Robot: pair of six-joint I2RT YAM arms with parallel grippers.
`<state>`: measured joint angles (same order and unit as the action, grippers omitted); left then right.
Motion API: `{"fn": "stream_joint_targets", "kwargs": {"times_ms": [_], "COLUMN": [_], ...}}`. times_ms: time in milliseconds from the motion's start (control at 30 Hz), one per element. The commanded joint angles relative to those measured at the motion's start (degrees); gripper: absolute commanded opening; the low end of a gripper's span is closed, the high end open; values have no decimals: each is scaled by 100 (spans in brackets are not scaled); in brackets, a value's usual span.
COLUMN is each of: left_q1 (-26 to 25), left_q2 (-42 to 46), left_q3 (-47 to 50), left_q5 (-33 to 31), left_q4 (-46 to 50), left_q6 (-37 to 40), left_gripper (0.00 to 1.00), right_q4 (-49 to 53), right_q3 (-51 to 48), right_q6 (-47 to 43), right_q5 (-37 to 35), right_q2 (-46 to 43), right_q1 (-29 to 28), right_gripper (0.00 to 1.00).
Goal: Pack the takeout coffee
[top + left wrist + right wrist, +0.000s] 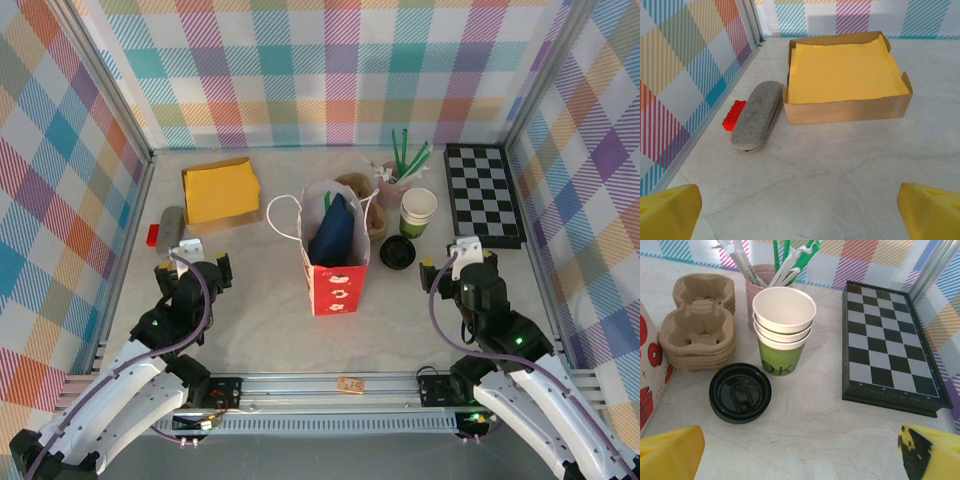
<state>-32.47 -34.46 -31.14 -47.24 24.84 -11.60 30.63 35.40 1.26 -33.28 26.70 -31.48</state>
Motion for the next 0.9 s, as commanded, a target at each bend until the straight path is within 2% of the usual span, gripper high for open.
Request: {"fn": "stream_joint_targets", "kwargs": {"times_ms": [0, 367, 867], "left_q1": [39, 39, 39], "left_q2": [81, 385, 261], "left_q3": [204, 528, 861], "left_q5": [-339, -687, -966], "left_q4": [-430, -574, -769], "left_q6": [87, 232, 316], "left_gripper": [100, 100, 100], "right_q4": [-415, -905, -1339], "right_q3": [-126, -609, -1313], "right_q6": [163, 299, 160], "right_q5": [-322, -503, -964], "right_q2": [-119, -56, -117], "right_q1": [20, 20, 20], "right_gripper": [99, 99, 99]}}
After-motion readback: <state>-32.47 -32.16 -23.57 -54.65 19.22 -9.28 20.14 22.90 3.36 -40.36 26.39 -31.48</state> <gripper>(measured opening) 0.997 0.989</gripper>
